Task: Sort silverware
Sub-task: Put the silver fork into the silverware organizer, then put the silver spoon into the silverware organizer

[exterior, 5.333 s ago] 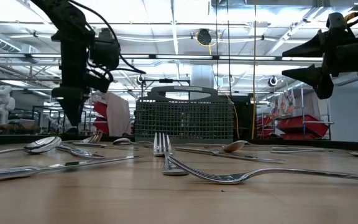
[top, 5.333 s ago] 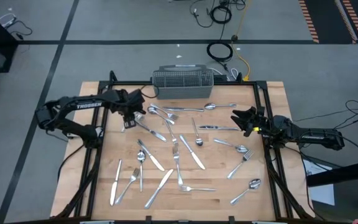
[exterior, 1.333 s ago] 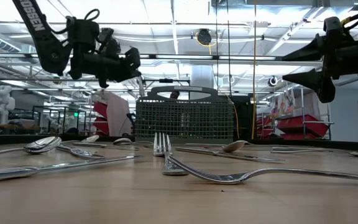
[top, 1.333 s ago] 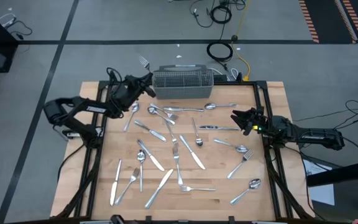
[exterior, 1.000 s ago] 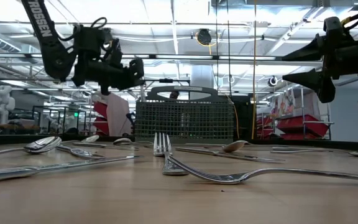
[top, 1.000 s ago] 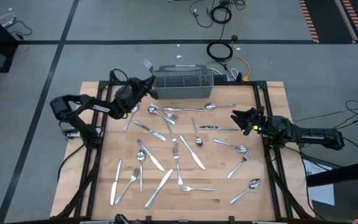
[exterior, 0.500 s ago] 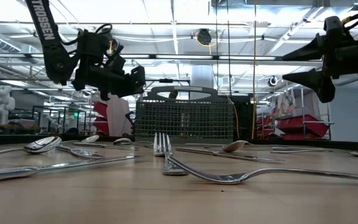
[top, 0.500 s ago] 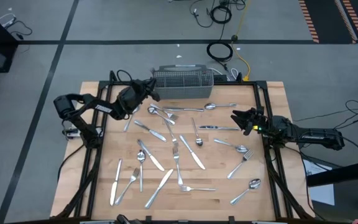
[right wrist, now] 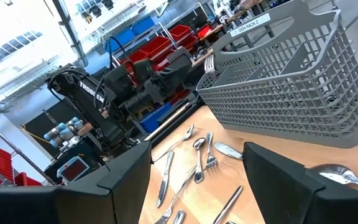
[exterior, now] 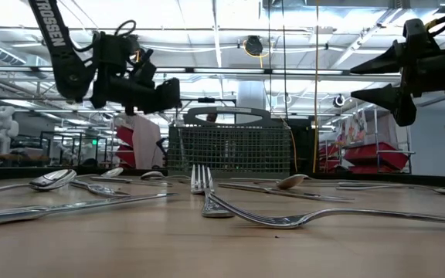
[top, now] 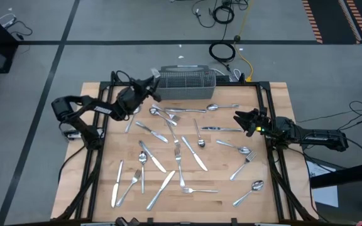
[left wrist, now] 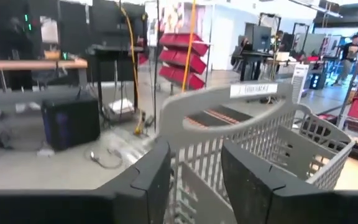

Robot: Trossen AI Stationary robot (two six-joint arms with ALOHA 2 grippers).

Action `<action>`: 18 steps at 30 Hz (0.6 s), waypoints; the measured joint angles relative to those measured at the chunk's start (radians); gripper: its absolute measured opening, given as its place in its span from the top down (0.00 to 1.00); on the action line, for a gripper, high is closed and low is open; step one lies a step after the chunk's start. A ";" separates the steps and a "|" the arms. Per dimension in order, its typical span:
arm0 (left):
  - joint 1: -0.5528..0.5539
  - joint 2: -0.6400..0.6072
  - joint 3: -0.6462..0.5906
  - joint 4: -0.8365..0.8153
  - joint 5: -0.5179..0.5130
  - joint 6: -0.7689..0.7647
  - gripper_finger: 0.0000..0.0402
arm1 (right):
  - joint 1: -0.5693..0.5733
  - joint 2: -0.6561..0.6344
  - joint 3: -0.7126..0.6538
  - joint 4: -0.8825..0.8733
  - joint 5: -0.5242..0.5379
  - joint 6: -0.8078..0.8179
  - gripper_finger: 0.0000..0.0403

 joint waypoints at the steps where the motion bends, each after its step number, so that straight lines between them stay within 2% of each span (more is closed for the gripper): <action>1: 0.000 -0.014 0.000 -0.001 0.000 0.017 0.62 | 0.000 0.000 0.000 0.000 0.000 -0.004 0.39; 6: -0.019 -0.134 0.001 -0.015 0.049 -0.013 0.61 | 0.000 0.000 0.000 0.000 0.000 -0.017 0.39; 8: -0.050 -0.202 0.016 -0.072 0.083 -0.015 0.61 | 0.000 0.001 0.000 -0.001 -0.005 -0.018 0.39; 14: -0.171 -0.422 0.142 -0.435 0.214 -0.016 0.61 | 0.004 0.102 0.016 -0.072 -0.130 -0.047 0.41; 18: -0.245 -0.527 0.235 -0.674 0.228 -0.017 0.61 | 0.006 0.244 0.091 -0.162 -0.208 -0.104 0.44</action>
